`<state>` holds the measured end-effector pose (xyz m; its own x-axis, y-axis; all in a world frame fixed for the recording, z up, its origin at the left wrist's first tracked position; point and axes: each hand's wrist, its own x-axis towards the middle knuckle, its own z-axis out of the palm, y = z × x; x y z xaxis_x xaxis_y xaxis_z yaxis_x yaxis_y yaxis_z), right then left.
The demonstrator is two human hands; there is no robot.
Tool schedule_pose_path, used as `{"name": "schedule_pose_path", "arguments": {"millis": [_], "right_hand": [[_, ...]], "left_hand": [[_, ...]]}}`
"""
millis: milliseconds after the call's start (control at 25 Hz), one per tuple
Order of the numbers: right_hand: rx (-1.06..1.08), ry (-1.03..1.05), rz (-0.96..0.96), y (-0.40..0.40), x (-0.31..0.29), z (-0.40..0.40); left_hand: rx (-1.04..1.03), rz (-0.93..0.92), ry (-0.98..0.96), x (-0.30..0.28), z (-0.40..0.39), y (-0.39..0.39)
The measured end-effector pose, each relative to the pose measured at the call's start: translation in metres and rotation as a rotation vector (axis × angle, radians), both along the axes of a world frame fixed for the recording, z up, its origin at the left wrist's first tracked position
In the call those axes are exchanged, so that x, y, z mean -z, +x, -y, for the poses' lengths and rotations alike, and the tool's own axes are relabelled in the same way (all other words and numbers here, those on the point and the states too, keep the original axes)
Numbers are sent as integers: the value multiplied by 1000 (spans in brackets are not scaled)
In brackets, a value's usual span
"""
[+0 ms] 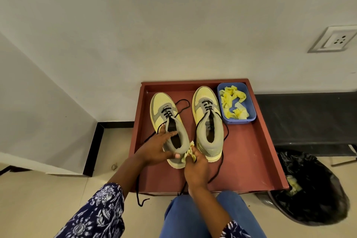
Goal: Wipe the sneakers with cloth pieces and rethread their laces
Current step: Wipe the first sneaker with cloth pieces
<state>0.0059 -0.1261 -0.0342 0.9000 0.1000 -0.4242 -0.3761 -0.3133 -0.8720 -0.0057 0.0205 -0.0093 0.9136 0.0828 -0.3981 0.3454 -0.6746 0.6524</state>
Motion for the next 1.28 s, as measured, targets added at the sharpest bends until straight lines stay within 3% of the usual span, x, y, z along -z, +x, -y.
{"name": "schedule_pose_path", "arguments": {"millis": [400, 720, 1080, 1280], "right_hand": [[190, -89, 31, -34, -2, -38], [355, 82, -200, -8, 25, -12], [344, 130, -215, -17, 15, -27], [290, 226, -388, -29, 9, -35]], "left_hand": [[-116, 19, -49, -4, 7, 2], [-114, -6, -80, -5, 6, 3], [-142, -33, -59, -2, 6, 5], [-144, -78, -81, -5, 6, 7]]}}
